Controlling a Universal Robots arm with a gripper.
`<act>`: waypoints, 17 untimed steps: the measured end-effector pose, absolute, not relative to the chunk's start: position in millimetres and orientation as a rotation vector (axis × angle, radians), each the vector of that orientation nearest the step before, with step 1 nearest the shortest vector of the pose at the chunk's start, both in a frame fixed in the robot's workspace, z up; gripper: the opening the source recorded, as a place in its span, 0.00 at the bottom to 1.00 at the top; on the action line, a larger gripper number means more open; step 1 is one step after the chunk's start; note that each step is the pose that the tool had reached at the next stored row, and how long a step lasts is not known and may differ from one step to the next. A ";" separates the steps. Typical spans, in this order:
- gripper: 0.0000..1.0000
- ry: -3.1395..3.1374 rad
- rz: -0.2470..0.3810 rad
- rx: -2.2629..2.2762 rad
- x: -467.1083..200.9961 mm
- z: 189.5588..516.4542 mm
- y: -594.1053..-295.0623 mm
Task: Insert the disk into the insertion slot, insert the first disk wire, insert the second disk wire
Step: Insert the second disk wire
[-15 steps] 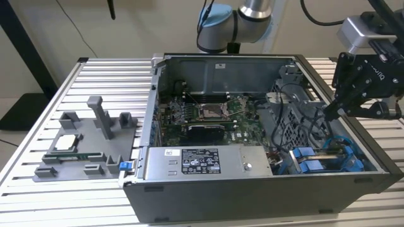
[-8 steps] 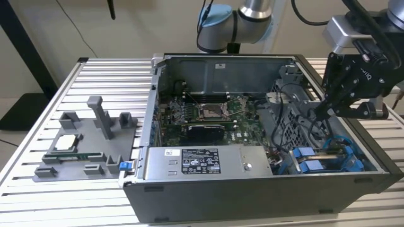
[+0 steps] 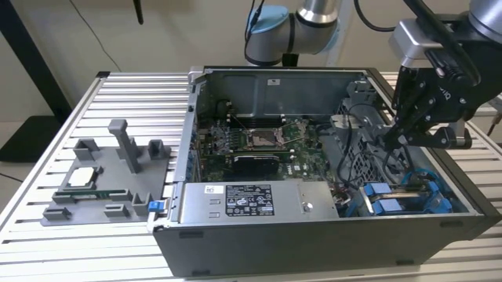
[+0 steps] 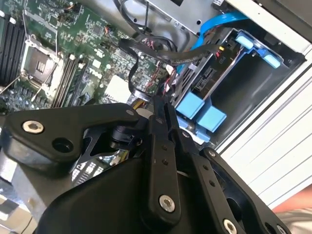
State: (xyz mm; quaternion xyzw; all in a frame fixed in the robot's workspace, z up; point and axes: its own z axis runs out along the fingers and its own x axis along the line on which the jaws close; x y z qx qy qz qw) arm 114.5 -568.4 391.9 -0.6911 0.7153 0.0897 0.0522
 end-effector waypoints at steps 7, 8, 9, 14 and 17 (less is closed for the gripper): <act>0.00 2.175 0.273 -2.102 114.2 391.9 -568.4; 0.00 2.175 0.273 -2.102 114.2 391.9 -568.4; 0.00 2.175 0.273 -2.102 114.2 391.7 -568.4; 0.00 2.175 0.273 -2.102 114.2 387.2 -568.4; 0.00 2.176 0.272 -2.102 114.3 384.0 -570.1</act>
